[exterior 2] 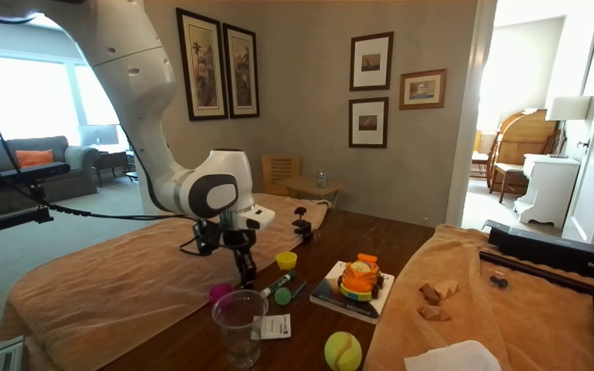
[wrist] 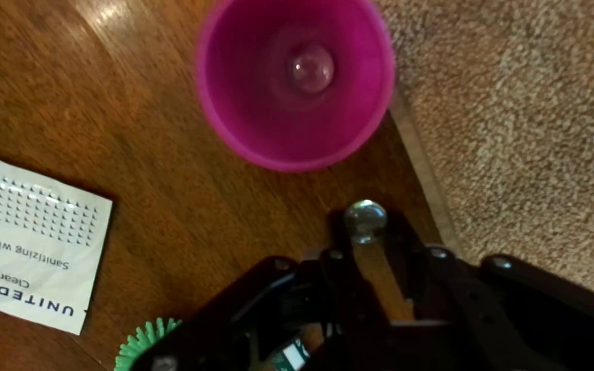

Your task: Put two pebbles in the pink bowl and one pebble in the yellow bowl

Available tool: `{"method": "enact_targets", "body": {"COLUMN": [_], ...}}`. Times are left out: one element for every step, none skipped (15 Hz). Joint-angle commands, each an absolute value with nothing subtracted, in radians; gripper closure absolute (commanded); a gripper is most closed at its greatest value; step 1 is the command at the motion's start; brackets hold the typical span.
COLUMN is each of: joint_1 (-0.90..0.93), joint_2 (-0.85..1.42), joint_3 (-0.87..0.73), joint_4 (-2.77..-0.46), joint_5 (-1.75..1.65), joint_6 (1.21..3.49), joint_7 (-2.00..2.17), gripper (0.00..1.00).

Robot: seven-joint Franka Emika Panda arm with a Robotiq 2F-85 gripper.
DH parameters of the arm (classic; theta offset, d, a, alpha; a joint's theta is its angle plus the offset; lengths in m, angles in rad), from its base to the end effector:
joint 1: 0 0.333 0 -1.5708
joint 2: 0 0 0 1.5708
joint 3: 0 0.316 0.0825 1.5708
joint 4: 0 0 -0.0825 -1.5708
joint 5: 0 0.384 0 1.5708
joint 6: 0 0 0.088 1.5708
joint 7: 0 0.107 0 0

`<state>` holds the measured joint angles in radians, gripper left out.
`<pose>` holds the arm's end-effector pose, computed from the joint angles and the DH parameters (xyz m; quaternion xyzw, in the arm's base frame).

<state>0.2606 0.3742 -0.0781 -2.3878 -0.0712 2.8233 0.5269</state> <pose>0.4970 0.0934 0.1699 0.9900 -0.1351 0.0380 0.0140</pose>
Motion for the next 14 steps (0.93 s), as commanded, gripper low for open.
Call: {"method": "enact_targets", "body": {"joint_1": [0.260,0.267,0.268,0.277,0.281,0.278,0.274,0.270,0.265,0.256,0.255,0.251,0.246,0.240], "joint_2": [0.267,0.238,0.213,0.187,0.164,0.147,0.130,0.114,0.097,0.077,0.059,0.040,0.023,0.006], "joint_3": [-0.047,-0.046,-0.041,-0.047,-0.048,-0.047,-0.044,-0.041,-0.036,-0.021,-0.018,-0.009,0.003,0.016], "joint_4": [-2.482,-2.510,-2.531,-2.555,-2.571,-2.582,-2.594,-2.601,-2.610,-2.621,-2.632,-2.644,-2.654,-2.665], "joint_5": [-0.034,-0.047,-0.053,-0.074,-0.086,-0.094,-0.101,-0.109,-0.115,-0.099,-0.111,-0.112,-0.104,-0.092], "joint_6": [2.778,2.778,2.779,2.790,2.793,2.794,2.800,2.798,2.797,2.786,2.786,2.777,2.765,2.743], "joint_7": [0.501,0.506,0.508,0.524,0.533,0.535,0.538,0.538,0.538,0.522,0.529,0.529,0.524,0.517], "gripper": [0.94,0.94,0.94,0.94,0.94,0.94,0.94,0.94,0.94,0.94,0.94,0.94,0.94,0.94]}}
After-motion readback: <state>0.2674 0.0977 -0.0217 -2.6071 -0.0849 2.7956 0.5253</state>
